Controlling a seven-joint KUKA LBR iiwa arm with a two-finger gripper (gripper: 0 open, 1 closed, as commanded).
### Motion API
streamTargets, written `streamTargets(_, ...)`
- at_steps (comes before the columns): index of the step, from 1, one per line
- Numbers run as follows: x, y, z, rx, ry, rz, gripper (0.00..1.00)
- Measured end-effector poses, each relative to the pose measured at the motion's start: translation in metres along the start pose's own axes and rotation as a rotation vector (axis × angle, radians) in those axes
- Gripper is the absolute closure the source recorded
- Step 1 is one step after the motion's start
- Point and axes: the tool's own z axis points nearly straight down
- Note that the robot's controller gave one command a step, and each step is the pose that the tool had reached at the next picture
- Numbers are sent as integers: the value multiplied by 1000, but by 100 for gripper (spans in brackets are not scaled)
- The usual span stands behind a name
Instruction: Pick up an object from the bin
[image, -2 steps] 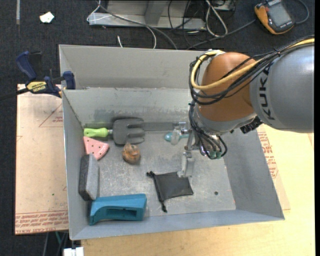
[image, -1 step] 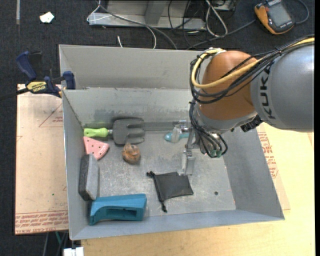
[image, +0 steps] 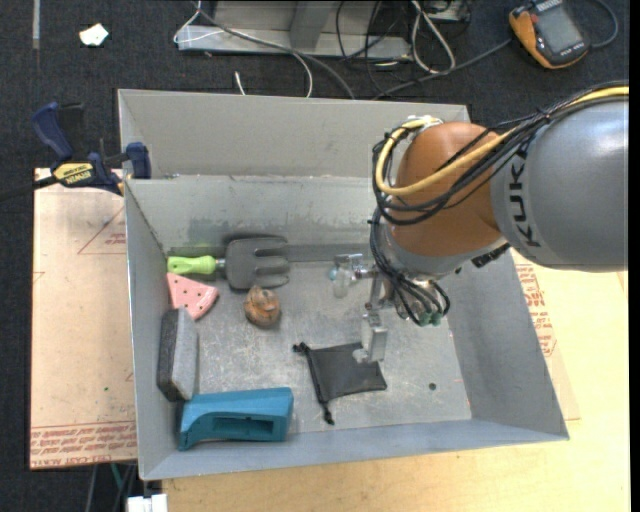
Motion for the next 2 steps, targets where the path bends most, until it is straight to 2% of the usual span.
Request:
streamTargets(1,36,-5,41,-1,6,-61,0)
streamTargets(2,40,-4,99,-2,4,204,0)
